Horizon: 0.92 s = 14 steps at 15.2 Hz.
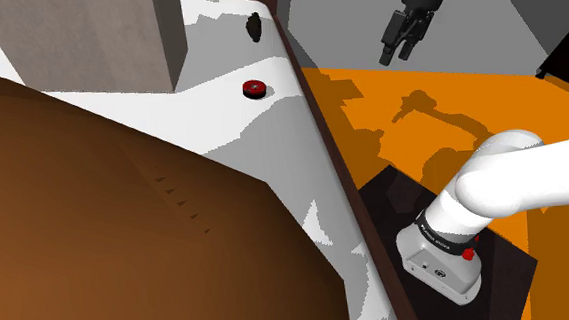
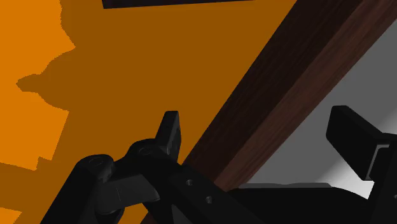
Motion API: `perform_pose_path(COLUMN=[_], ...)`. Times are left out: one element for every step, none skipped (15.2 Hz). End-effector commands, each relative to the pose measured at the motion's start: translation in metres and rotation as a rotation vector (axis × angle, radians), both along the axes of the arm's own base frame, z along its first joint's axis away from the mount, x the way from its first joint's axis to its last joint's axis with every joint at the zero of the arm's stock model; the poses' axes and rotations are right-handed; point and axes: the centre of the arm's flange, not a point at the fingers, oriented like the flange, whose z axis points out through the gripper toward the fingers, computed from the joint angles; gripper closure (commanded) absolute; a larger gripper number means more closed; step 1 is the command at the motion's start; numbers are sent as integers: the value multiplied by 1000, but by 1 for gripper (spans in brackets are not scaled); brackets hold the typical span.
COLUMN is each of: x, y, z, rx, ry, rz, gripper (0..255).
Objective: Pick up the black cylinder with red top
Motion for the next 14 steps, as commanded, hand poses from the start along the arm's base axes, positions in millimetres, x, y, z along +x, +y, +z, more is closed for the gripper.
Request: perform_pose_path(x=[0, 7, 13, 20, 27, 33, 40, 47, 54, 60, 67, 74, 81, 88], y=[0, 12, 24, 36, 48, 60, 72, 84, 96, 107, 119, 131, 143, 155], z=[0, -1, -1, -2, -3, -3, -4, -5, -6, -7, -8, -9, -10, -11], rx=[0, -4, -8, -12, -16, -20, -24, -28, -32, -36, -40, -44, -48, -52], ry=[0, 0, -1, -1, -1, -1, -2, -2, -2, -3, -3, -3, -3, -4], rz=[0, -1, -3, -4, -5, -7, -8, -10, -11, -12, -14, -15, -16, -18], gripper=[0, 0, 0, 0, 0, 0, 0, 0, 0, 0, 0, 0, 0, 0])
